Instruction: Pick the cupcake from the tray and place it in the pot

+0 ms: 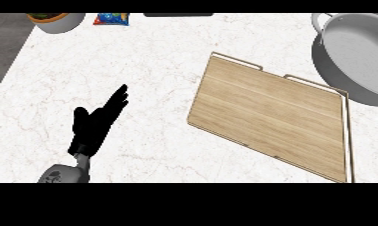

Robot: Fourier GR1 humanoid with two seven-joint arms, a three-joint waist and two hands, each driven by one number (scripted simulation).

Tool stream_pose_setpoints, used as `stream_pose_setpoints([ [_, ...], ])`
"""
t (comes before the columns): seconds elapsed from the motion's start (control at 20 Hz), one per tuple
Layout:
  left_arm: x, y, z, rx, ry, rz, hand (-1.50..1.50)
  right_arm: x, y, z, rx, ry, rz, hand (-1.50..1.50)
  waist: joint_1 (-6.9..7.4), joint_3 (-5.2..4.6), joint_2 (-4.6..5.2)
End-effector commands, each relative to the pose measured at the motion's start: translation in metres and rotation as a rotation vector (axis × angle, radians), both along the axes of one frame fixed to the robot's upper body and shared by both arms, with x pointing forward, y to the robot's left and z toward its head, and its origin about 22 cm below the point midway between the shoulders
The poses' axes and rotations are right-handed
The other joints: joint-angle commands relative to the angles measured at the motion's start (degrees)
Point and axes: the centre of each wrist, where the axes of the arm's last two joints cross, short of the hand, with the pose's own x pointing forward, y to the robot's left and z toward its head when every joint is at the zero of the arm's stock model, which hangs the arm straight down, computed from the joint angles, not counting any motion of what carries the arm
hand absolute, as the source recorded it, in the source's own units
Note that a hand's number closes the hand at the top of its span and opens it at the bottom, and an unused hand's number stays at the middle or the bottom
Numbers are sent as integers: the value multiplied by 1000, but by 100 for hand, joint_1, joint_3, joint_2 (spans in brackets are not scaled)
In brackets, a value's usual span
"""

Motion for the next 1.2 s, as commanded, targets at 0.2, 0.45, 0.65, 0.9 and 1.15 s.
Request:
stream_pose_setpoints([
  [0.2, 2, -23, 1, -16, 34, -8, 0, 8, -36, 48, -210, -26, -32, 150, 139, -22, -8],
  [0.45, 3, -6, -4, -3, 10, -28, 0, 54, -30, 79, -285, -3, -56, 150, 165, -33, -8],
  [0.65, 11, -7, 4, 10, 16, -12, 0, 77, -25, 108, -333, 43, -36, 150, 97, -43, -26],
  [0.9, 11, -9, -3, 14, 19, -30, 0, 115, -13, 148, -394, 133, -23, 150, 164, -40, 5],
  [1.15, 2, -4, 1, 19, 7, -50, 0, 164, 23, 142, -461, 211, -13, 150, 288, -35, 14],
])
